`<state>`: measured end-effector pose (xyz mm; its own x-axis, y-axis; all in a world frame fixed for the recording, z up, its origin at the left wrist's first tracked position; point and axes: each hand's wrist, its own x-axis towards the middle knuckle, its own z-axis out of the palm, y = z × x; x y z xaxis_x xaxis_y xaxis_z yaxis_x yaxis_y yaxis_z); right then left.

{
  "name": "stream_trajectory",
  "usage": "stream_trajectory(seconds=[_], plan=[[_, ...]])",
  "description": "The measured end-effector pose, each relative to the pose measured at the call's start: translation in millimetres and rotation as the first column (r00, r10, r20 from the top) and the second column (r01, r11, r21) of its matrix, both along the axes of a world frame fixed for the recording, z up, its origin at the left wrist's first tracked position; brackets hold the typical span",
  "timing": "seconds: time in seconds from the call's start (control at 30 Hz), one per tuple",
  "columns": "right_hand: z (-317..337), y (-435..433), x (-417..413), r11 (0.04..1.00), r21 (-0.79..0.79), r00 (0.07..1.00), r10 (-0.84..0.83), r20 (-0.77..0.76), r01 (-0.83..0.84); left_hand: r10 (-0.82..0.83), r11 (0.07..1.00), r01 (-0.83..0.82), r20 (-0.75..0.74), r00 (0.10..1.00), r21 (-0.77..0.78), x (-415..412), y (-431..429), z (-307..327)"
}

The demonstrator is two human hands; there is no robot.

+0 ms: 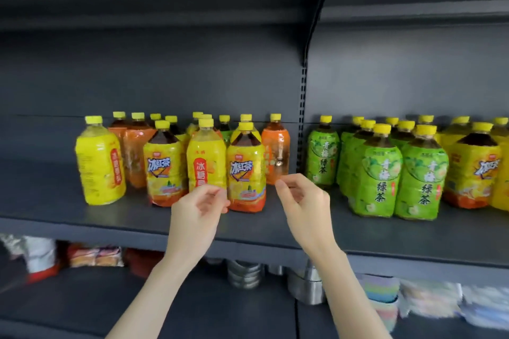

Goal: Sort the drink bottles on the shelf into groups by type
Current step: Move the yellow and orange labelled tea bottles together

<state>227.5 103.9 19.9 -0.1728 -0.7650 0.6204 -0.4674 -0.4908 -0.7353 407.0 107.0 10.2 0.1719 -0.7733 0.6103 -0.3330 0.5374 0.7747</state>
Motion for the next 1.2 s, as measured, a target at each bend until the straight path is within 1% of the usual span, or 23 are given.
stream_trajectory(seconds=[0.23, 0.33, 0.4, 0.47, 0.57, 0.6, 0.63, 0.8, 0.9, 1.0, 1.07, 1.13, 1.17, 1.2], plan=[[12, -45, 39, 0.998, 0.016, 0.998, -0.066, -0.002, 0.066, -0.04, 0.999, 0.04, -0.002, 0.999, -0.001, 26, -53, -2], [8, -75, 45, 0.994, 0.032, 0.994, -0.107, -0.021, 0.108, -0.025, 0.999, 0.026, 0.046, 0.999, -0.025, 25, -83, -7], [1, -97, 46, 0.991, 0.058, 0.993, -0.118, -0.002, 0.118, -0.033, 0.999, 0.034, 0.062, 0.998, -0.025, 22, -97, -11], [-2, -115, 47, 0.99, 0.114, 0.993, -0.089, 0.081, 0.079, -0.043, 0.999, 0.044, 0.067, 0.997, -0.013, 20, -108, -14], [-6, -139, 47, 0.971, 0.181, 0.952, 0.102, 0.287, -0.159, -0.042, 0.999, 0.043, 0.048, 0.998, -0.017, 19, -121, -20], [-7, -146, 47, 0.956, 0.187, 0.929, 0.154, 0.335, -0.226, -0.043, 0.999, 0.044, 0.034, 0.998, -0.02, 19, -124, -22], [-9, -152, 47, 0.947, 0.192, 0.916, 0.177, 0.36, -0.258, -0.045, 0.999, 0.046, 0.022, 0.999, -0.024, 19, -127, -24], [-14, -145, 50, 0.969, 0.131, 0.914, 0.148, 0.378, -0.211, -0.065, 0.996, 0.065, 0.005, 0.998, -0.056, 12, -122, -25], [-12, -119, 46, 0.976, 0.1, 0.906, 0.137, 0.4, -0.191, -0.162, 0.986, 0.161, -0.047, 0.986, -0.036, -1, -113, -24], [-7, -81, 32, 0.983, 0.071, 0.891, 0.124, 0.436, -0.171, -0.337, 0.94, 0.341, -0.129, 0.933, 0.012, -23, -99, -22], [-3, -54, 19, 0.991, 0.054, 0.889, 0.084, 0.45, -0.121, -0.473, 0.869, 0.492, -0.202, 0.858, 0.053, -43, -85, -21], [-4, -26, 3, 0.997, 0.049, 0.889, 0.028, 0.457, -0.057, -0.593, 0.766, 0.637, -0.284, 0.753, 0.09, -66, -66, -22], [-3, -12, -6, 0.998, 0.053, 0.893, -0.002, 0.451, -0.024, -0.621, 0.732, 0.675, -0.314, 0.718, 0.094, -79, -56, -24], [-2, 1, -16, 0.998, 0.061, 0.897, -0.03, 0.441, 0.003, -0.633, 0.717, 0.692, -0.337, 0.697, 0.087, -92, -44, -25]])
